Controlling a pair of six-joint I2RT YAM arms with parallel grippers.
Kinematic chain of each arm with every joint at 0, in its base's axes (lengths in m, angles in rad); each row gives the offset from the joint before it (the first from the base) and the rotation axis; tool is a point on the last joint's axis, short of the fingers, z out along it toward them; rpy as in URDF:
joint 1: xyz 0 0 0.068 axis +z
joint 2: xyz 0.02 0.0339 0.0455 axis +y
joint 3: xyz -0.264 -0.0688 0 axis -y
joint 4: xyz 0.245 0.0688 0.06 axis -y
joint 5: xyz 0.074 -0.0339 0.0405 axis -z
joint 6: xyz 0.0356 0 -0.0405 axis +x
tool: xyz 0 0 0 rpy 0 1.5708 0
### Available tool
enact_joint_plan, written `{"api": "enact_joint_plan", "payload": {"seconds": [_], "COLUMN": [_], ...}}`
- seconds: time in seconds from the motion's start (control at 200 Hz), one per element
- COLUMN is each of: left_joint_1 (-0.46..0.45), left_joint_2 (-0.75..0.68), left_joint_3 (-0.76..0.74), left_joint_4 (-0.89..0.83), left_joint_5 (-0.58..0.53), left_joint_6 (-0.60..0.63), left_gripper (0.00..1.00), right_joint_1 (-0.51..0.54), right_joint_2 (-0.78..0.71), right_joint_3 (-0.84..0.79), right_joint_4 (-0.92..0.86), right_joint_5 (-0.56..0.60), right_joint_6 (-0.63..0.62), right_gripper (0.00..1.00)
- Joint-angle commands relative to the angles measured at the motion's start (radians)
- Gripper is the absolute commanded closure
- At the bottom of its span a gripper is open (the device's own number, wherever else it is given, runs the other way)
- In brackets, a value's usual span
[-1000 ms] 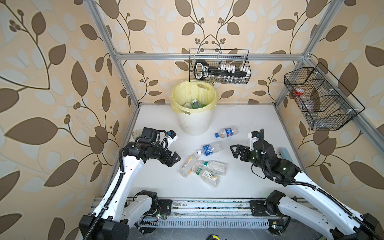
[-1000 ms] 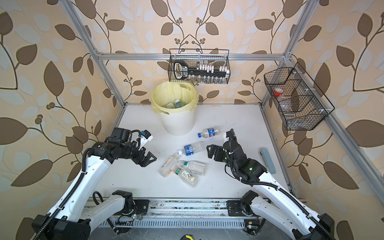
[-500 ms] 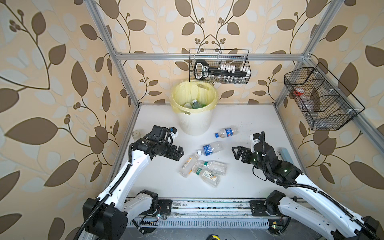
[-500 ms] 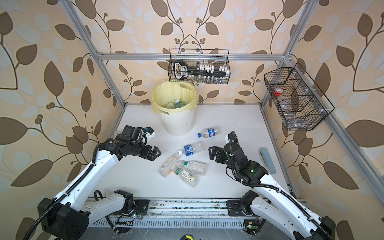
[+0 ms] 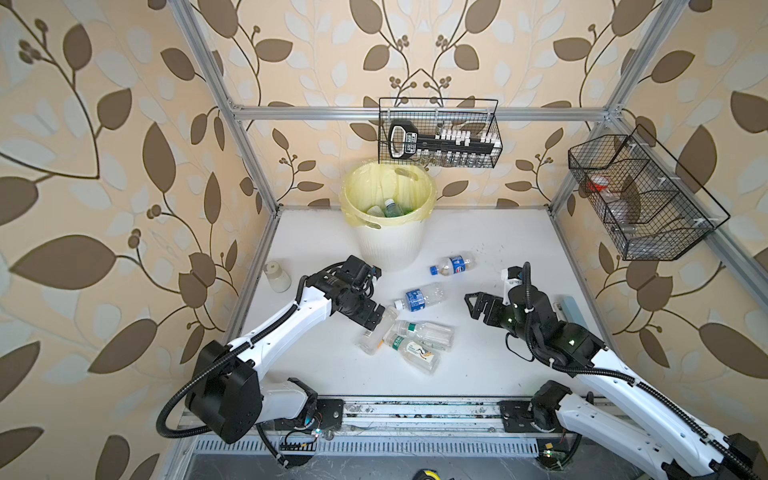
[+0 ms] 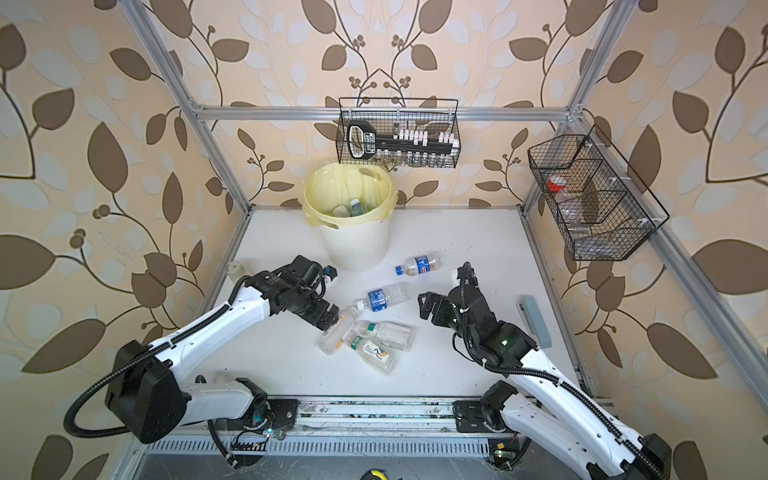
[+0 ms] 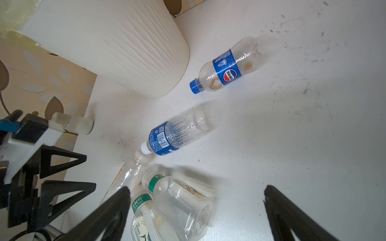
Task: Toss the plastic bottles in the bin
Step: 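Return the right gripper beside the pile while the left gripper moves toward the bottles, then lower the left gripper onto the orange-labelled clear bottle and close it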
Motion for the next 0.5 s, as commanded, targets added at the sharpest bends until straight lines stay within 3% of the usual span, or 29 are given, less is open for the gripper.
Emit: {"api": "enact_joint_plan", "payload": {"seconds": [0.0, 0.495], "left_joint_1": [-0.023, -0.088], "left_joint_2": [0.022, 0.115], "left_joint_3": [0.035, -0.008], "left_joint_4": [0.007, 0.084], "left_joint_5": [-0.02, 0.038], "left_joint_6": [0.043, 0.019], "left_gripper": [0.01, 0.03], "right_joint_1": [-0.01, -0.047], "right_joint_2": [-0.018, -0.028], "right_joint_3": [-0.022, -0.027], "right_joint_4": [-0.025, -0.041], "right_joint_5": [0.02, 0.015], "right_joint_6": [0.001, -0.017], "right_gripper": [0.0, 0.0]}}
